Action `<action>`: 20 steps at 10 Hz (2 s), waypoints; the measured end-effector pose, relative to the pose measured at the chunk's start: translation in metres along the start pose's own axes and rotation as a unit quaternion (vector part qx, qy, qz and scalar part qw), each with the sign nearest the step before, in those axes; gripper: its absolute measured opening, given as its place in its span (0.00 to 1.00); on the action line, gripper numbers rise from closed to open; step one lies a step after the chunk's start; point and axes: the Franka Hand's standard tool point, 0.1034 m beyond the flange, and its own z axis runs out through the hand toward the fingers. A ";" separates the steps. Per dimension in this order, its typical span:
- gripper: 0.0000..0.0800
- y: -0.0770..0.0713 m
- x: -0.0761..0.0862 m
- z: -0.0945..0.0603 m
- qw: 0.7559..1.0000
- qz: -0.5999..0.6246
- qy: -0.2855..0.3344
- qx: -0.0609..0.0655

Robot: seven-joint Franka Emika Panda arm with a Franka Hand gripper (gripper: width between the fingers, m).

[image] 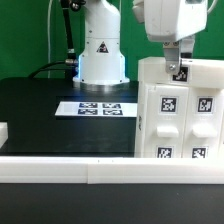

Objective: Assemble cabinet

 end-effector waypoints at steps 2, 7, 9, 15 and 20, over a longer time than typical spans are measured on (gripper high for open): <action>0.70 0.000 0.000 0.000 0.997 0.077 0.000 0.000; 0.70 -0.003 0.000 0.000 0.935 0.355 0.029 -0.009; 0.70 -0.003 0.002 0.001 0.888 0.457 0.041 -0.004; 0.70 -0.005 0.008 0.001 0.778 0.626 0.050 0.001; 0.70 -0.008 0.010 0.001 0.611 0.790 0.058 0.017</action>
Offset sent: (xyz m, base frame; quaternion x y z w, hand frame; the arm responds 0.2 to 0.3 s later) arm 0.0000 0.0000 0.0000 0.0000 0.0000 0.1938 0.9810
